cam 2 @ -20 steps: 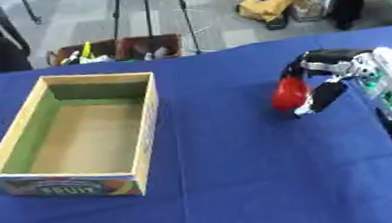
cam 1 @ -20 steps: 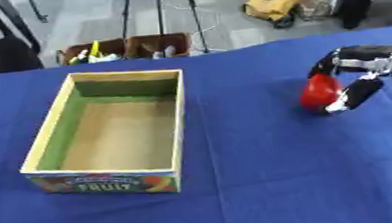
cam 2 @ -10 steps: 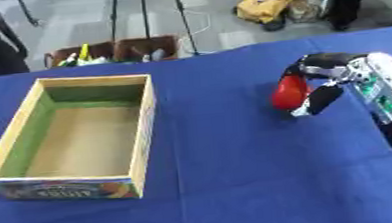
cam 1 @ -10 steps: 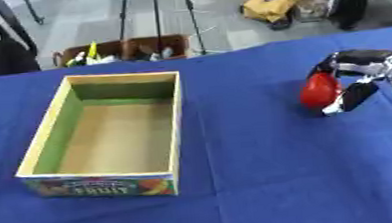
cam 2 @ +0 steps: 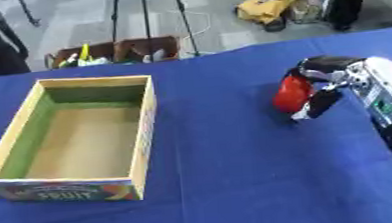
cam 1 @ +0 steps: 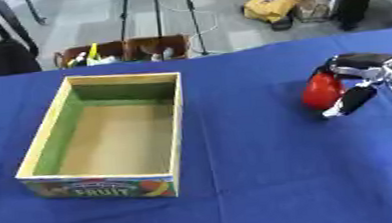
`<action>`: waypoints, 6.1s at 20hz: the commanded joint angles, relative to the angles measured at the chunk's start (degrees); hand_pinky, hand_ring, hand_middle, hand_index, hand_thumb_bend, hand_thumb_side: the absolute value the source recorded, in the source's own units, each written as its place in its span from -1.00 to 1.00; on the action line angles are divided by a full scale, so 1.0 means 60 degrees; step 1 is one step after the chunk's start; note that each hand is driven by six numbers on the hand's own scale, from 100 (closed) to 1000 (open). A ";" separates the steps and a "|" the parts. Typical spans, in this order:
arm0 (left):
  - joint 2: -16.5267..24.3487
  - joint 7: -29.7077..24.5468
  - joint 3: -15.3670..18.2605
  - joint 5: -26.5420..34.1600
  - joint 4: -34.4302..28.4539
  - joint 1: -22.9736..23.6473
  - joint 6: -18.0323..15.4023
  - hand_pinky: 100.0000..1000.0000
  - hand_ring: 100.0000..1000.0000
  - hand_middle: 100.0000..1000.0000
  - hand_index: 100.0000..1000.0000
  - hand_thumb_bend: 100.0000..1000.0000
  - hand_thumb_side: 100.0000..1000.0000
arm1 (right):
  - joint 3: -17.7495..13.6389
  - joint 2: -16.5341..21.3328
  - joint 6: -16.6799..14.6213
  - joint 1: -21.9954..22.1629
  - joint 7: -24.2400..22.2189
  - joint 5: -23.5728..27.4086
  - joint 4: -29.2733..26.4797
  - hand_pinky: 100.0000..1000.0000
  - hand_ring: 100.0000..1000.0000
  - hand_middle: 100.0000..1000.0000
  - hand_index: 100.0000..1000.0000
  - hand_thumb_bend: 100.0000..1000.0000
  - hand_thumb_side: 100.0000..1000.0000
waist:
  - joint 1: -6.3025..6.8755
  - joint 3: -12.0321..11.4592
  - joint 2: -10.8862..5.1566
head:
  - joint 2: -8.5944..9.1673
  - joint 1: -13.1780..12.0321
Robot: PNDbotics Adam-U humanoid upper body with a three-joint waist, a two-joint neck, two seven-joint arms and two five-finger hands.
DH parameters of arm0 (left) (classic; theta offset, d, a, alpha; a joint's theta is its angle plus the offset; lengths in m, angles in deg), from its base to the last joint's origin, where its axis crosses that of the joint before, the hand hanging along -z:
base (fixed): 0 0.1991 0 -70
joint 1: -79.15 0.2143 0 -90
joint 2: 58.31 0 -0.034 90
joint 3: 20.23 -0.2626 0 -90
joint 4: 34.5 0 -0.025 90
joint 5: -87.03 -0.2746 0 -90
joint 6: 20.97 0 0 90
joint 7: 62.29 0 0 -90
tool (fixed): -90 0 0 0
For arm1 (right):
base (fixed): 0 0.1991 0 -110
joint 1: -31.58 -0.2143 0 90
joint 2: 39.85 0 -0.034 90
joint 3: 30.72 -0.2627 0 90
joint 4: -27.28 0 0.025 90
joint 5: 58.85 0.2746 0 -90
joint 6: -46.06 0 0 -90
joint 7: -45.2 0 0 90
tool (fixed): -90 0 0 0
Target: Pick up objects on the table and place them in the box.
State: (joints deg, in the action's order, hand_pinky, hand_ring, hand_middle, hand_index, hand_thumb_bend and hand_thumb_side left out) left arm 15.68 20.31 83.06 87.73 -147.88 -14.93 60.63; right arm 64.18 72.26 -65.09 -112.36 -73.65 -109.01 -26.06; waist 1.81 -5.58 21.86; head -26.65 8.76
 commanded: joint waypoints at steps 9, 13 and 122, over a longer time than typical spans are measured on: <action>0.0051 -0.0061 -0.0012 0.0003 -0.0201 -0.0043 -0.0015 -0.42 -0.35 -0.21 0.09 -1.00 0.72 | -0.0098 0.0279 0.0060 -0.0118 0.0116 0.0151 -0.0015 0.11 0.14 -0.03 0.60 -0.44 -0.08 | -0.0013 0.0034 -0.0152 | 0.0078 0.0032; 0.0051 -0.0062 -0.0012 0.0003 -0.0201 -0.0036 -0.0015 -0.42 -0.35 -0.21 0.09 -1.00 0.72 | -0.0104 0.0292 0.0096 -0.0079 0.0066 0.0269 -0.0001 0.02 0.09 0.00 0.61 -0.53 -0.10 | -0.0004 0.0047 -0.0162 | 0.0081 0.0035; 0.0389 0.0004 0.0044 0.0175 -0.0201 -0.0657 0.0482 -0.44 -0.34 -0.21 0.06 -1.00 0.70 | 0.1213 -0.2679 -0.0228 -0.3099 0.0828 0.1440 -0.1585 -0.37 -0.07 -0.31 -0.18 -1.00 -0.62 | -0.1473 -0.1634 -0.0397 | 0.0289 0.1210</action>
State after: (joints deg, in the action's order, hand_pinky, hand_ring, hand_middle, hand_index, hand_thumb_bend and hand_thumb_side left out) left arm 17.30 20.45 83.08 88.97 -147.88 -18.78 63.70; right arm 72.27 56.32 -66.58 -129.36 -68.50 -99.42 -35.81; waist -7.53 -15.41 20.55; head -25.58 15.54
